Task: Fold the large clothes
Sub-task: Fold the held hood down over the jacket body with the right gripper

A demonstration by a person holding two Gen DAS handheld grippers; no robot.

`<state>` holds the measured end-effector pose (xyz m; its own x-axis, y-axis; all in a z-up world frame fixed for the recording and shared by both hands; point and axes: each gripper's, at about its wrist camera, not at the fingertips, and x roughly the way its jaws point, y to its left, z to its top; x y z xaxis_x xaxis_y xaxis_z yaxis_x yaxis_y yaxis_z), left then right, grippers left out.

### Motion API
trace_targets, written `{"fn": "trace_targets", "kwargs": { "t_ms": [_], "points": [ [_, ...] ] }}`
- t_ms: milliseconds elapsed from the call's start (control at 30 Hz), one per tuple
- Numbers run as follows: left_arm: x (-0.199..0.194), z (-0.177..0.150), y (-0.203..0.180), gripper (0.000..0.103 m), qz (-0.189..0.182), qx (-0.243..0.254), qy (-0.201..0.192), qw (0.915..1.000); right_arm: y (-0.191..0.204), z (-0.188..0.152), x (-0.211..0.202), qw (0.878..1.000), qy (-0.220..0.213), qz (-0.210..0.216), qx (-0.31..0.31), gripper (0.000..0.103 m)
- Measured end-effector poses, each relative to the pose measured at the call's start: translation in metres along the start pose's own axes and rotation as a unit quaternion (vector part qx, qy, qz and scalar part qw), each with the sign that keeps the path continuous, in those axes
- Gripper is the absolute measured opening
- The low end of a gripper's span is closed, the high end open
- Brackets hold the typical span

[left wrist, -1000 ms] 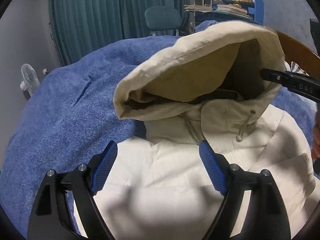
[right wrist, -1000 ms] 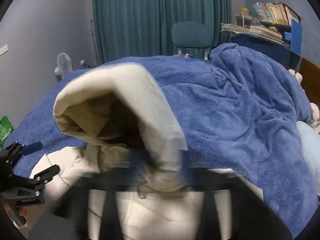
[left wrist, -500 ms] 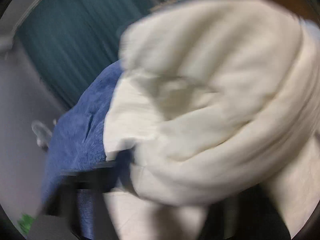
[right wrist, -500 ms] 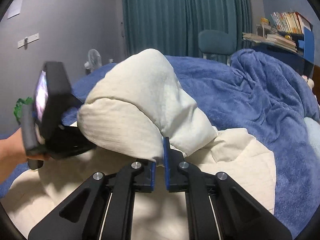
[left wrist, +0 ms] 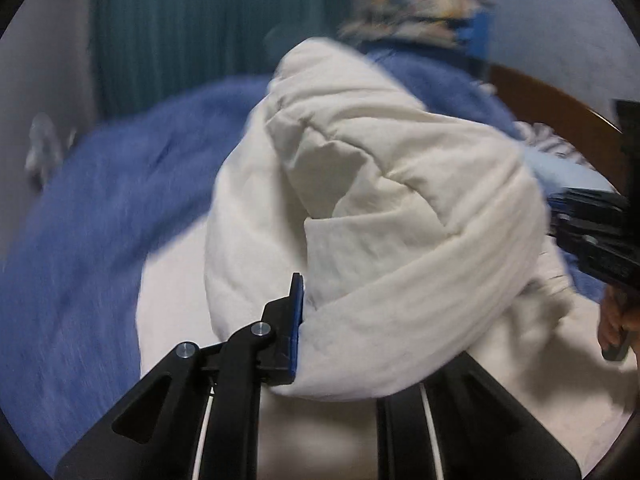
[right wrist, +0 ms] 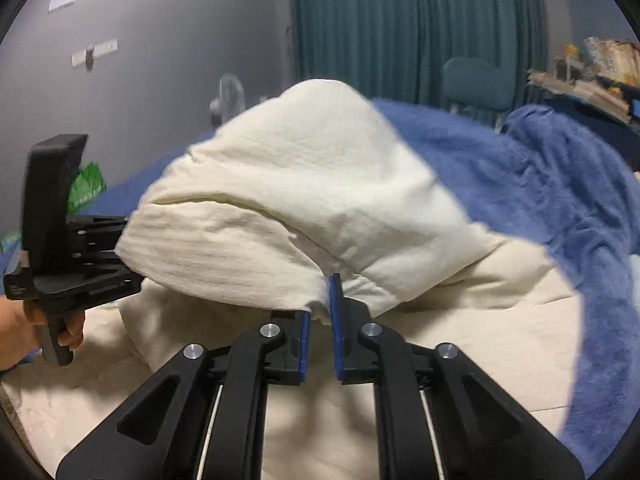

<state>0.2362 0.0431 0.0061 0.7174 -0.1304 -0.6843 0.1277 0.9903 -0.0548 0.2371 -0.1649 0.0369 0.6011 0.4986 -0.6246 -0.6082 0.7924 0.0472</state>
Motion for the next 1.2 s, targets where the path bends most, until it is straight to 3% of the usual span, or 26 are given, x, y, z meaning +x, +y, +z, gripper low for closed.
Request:
{"fn": "trace_targets", "kwargs": {
  "t_ms": [133, 233, 533, 767, 867, 933, 1033, 1200],
  "points": [
    [0.03, -0.006, 0.036, 0.011, -0.017, -0.044, 0.04, 0.9981, 0.01, -0.006, 0.047, 0.999, 0.044, -0.005, 0.006, 0.014],
    [0.027, -0.001, 0.037, 0.012, -0.023, -0.02, 0.038, 0.9988, 0.004, -0.005, 0.064, 0.998, 0.056, 0.002, 0.029, 0.014],
    [0.001, -0.019, -0.003, 0.016, 0.022, 0.088, 0.05, 0.9946, -0.001, -0.003, 0.056, 0.997, 0.04, 0.023, 0.054, 0.014],
    [0.0, -0.018, 0.009, 0.019, 0.015, 0.046, 0.038, 0.9981, -0.011, -0.004, 0.039, 0.998, 0.022, 0.036, 0.054, 0.014],
    [0.001, -0.022, 0.005, 0.034, 0.024, 0.047, 0.025, 0.9983, -0.014, -0.005, 0.031, 0.997, 0.01, 0.055, 0.055, 0.016],
    [0.002, -0.022, 0.001, 0.061, 0.031, 0.044, 0.015, 0.9984, -0.012, -0.005, 0.031, 0.997, 0.011, 0.056, 0.053, 0.016],
    [0.001, -0.022, -0.005, 0.089, 0.029, 0.043, -0.005, 0.9987, -0.007, -0.006, 0.032, 0.998, 0.011, 0.044, 0.05, 0.016],
    [-0.025, -0.026, 0.001, 0.093, 0.015, 0.041, -0.029, 0.9986, -0.01, -0.007, 0.027, 0.997, 0.003, 0.044, 0.066, 0.016]
  ]
}}
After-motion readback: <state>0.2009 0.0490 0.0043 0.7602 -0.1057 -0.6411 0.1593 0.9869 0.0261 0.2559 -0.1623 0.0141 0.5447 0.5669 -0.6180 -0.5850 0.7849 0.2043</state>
